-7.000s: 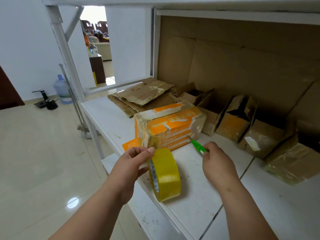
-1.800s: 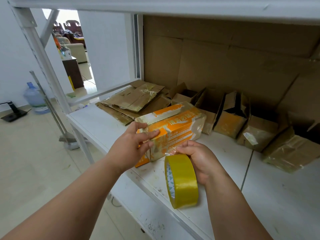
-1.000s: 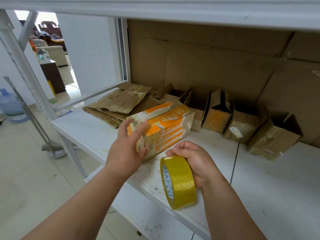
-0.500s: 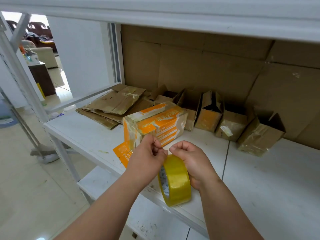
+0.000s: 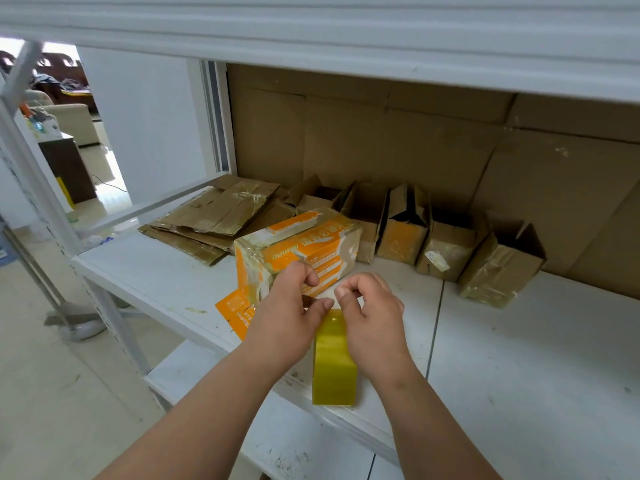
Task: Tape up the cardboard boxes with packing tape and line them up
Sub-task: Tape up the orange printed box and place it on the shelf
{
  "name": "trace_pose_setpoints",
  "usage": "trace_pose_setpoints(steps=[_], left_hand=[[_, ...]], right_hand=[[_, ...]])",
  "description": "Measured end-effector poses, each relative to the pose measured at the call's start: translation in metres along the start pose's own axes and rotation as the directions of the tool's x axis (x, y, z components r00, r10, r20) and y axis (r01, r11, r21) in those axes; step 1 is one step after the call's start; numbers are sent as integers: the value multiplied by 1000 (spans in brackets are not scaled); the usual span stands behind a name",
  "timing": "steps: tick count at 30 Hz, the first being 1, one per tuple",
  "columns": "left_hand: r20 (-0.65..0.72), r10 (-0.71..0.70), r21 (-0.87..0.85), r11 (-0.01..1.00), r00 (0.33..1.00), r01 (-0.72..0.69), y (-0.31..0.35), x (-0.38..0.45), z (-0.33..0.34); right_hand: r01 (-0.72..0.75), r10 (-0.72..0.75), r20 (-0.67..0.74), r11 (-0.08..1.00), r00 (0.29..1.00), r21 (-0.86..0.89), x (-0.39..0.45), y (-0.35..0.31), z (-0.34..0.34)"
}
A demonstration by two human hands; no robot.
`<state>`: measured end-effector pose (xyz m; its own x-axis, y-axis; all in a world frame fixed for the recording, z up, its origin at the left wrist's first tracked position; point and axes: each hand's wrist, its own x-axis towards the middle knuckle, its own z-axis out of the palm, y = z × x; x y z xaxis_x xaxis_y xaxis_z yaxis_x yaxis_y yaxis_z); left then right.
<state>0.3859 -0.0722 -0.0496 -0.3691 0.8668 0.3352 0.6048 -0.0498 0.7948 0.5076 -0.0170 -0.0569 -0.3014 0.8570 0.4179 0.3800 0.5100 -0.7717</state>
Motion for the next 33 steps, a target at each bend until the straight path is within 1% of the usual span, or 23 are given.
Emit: trace_pose_setpoints(steps=[3,7,10,14,17,19,21,25,26,28,30,31,33], left_hand=[[9,42,9,999,999,-42,3,-2,0],[21,59,21,998,998,-59,3,-3,0],[18,79,31,996,997,-80,1,-3,0],[24,55,26,998,998,-56,3,-2,0],[24,41,47,998,999,-42,2,-1,-1],[23,42,73,996,999,-43,2,-1,-1],[18,51,92,994,999,-53,3,-2,-1],[-5,85,105,991,996,-84,1,-3,2],[-17,89,94,992,996,-87,1,-3,3],[-36,73,39,997,997,-72,1,-6,3],[-28,56,28,998,998,-55,3,-7,2],[-24,59,43,997,998,-58,3,-7,3],[-40,77,47,996,996,-76,3,-7,5]], right_hand=[[-92,91,20,990,996,109,1,-2,-1],[-194,187,51,956,981,220,-1,-10,-7],[-211,205,50,947,978,242,-2,-12,-7],[-214,211,38,944,977,250,-3,-13,-7],[-228,213,84,938,973,260,-1,-15,-10],[-222,204,101,947,974,230,1,-15,-12],[-182,166,103,968,981,173,-2,-15,-13],[-25,28,55,999,998,-42,-6,-10,-12],[-14,18,51,997,999,-80,-6,-10,-12],[-66,71,51,995,996,-80,-7,-11,-13],[-166,167,78,986,983,-14,-8,-9,-17],[-238,233,128,971,964,32,-9,-10,-20],[-374,336,275,922,901,100,-13,-11,-26]])
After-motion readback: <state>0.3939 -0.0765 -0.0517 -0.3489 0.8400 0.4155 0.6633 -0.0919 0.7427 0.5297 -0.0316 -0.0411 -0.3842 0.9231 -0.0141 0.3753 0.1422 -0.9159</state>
